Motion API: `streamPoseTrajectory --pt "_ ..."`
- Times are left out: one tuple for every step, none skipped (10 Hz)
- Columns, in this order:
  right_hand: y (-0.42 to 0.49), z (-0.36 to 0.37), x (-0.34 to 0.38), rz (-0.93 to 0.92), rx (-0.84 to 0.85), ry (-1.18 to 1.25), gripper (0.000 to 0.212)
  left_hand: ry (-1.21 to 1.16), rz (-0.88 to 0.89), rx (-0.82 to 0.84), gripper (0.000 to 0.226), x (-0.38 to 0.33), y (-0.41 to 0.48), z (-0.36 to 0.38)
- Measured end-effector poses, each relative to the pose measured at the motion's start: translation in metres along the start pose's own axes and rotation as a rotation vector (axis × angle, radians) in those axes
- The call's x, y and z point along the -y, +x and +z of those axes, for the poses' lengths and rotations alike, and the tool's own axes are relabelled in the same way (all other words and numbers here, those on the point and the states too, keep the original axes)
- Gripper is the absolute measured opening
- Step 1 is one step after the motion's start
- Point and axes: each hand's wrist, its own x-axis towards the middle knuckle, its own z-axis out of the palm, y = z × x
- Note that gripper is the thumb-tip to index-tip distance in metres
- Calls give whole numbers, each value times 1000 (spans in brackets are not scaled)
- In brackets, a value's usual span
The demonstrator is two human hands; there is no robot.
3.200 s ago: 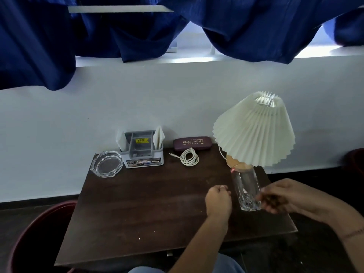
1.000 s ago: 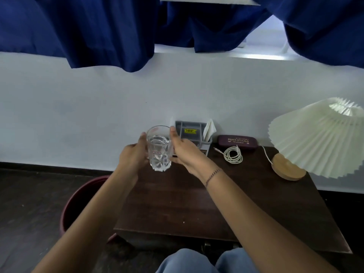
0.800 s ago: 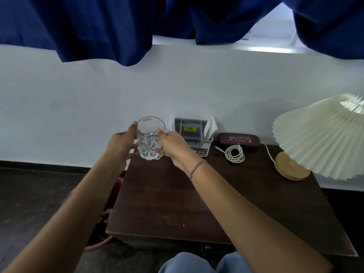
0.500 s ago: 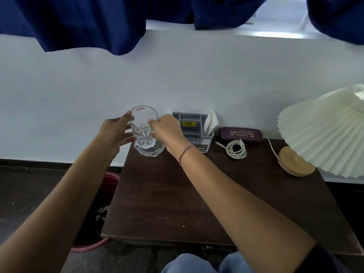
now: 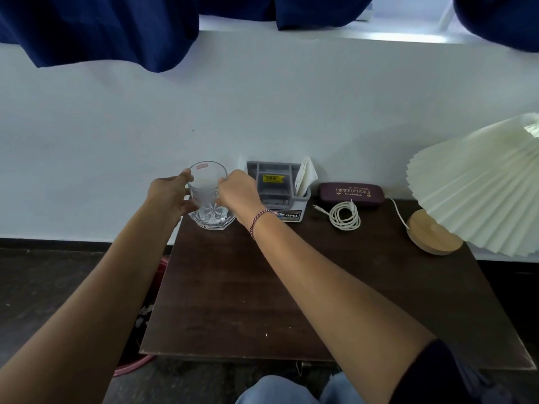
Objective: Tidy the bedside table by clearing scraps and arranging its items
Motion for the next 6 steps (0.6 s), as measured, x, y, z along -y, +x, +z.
streamPoseTrajectory --pt "0 -1 0 -32 -3 -97 40 62 18 -31 26 0 3 0" --pt "-6 -2 1 -49 14 -126 40 149 84 -90 35 1 5 -3" --pt "-18 -2 2 -110 -4 -150 37 260 186 -185 35 -1 -2 -6" --pt "-35 -6 3 -169 -18 -139 29 672 461 -333 46 4 -29 -5" --pt "-58 -15 2 -256 -26 -201 31 781 758 -344 40 17 -66 3" --pt "-85 -24 -10 -288 -61 -202 25 786 817 -205 27 31 -97 17"
